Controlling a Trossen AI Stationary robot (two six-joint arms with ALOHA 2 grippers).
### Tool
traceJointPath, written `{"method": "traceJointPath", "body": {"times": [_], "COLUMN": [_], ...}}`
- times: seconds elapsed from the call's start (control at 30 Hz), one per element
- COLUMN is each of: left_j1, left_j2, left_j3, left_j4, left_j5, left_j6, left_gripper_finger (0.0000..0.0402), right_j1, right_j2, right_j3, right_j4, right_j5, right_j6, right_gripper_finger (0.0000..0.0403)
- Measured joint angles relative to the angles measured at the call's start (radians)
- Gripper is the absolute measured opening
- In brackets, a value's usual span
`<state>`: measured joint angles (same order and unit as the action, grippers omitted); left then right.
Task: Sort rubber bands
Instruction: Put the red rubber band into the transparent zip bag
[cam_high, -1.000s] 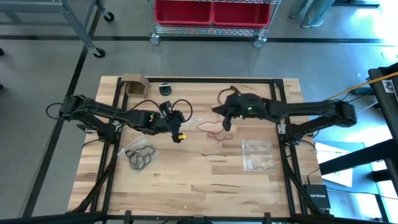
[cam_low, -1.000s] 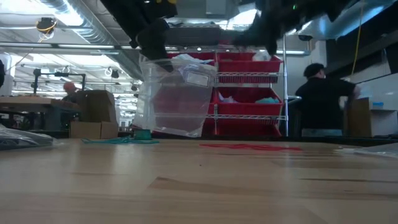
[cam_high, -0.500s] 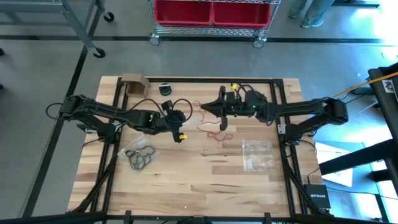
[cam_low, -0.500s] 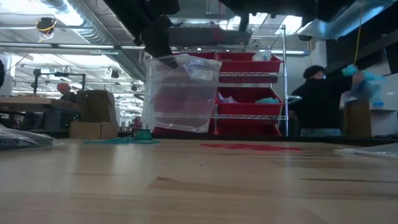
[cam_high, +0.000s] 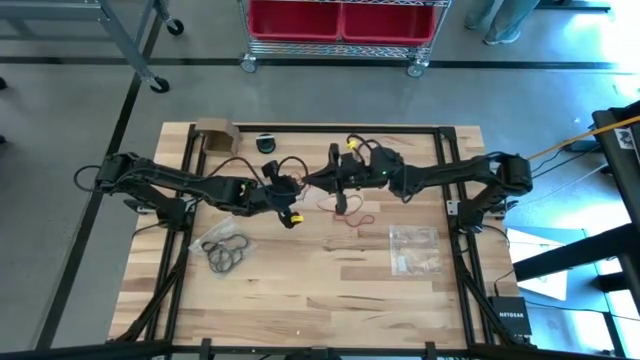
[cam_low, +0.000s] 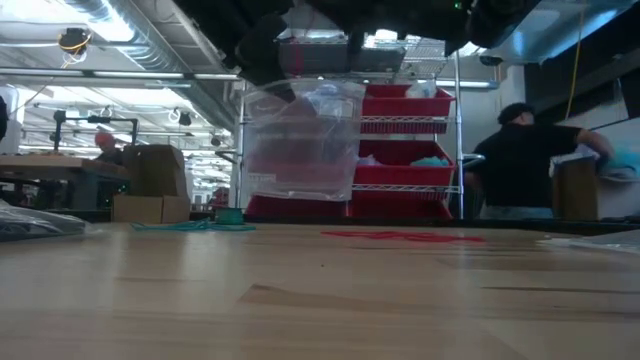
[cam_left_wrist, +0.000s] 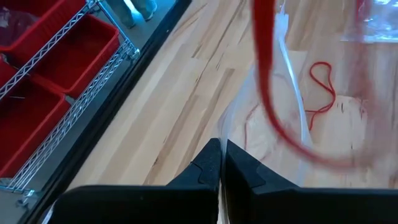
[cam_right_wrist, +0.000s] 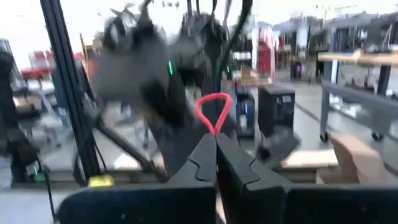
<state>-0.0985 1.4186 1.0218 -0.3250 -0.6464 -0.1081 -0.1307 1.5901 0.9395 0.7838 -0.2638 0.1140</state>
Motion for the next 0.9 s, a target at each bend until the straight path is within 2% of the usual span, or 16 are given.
{"method": "traceJointPath", "body": {"times": [0.23, 0.37, 0.7, 0.9], "left_j1": [-0.016, -0.022, -0.001, 0.002], "left_j2": [-0.002, -0.003, -0.007, -0.007], "left_j3": [0.000, 0.000, 0.000, 0.000], "left_j4": [-0.005, -0.005, -0.004, -0.009], "left_j5": [0.000, 0.000, 0.000, -0.001], "left_j6": [0.003, 0.003, -0.020, 0.016], "left_gripper_finger": [0.0000, 0.0000, 0.0000, 0.0000], "right_j1": [-0.001, 0.000, 0.000, -0.001], "right_j2": [0.007, 0.007, 0.007, 0.007], "right_j3": [0.001, 0.001, 0.001, 0.009], "right_j4": [-0.195, -0.222, -0.411, -0.497], "right_j5": [0.035, 0.035, 0.036, 0.080], "right_j6": [-0.089, -0.119, -0.127, -0.127], "right_gripper_finger": [0.0000, 0.0000, 0.0000, 0.0000]}}
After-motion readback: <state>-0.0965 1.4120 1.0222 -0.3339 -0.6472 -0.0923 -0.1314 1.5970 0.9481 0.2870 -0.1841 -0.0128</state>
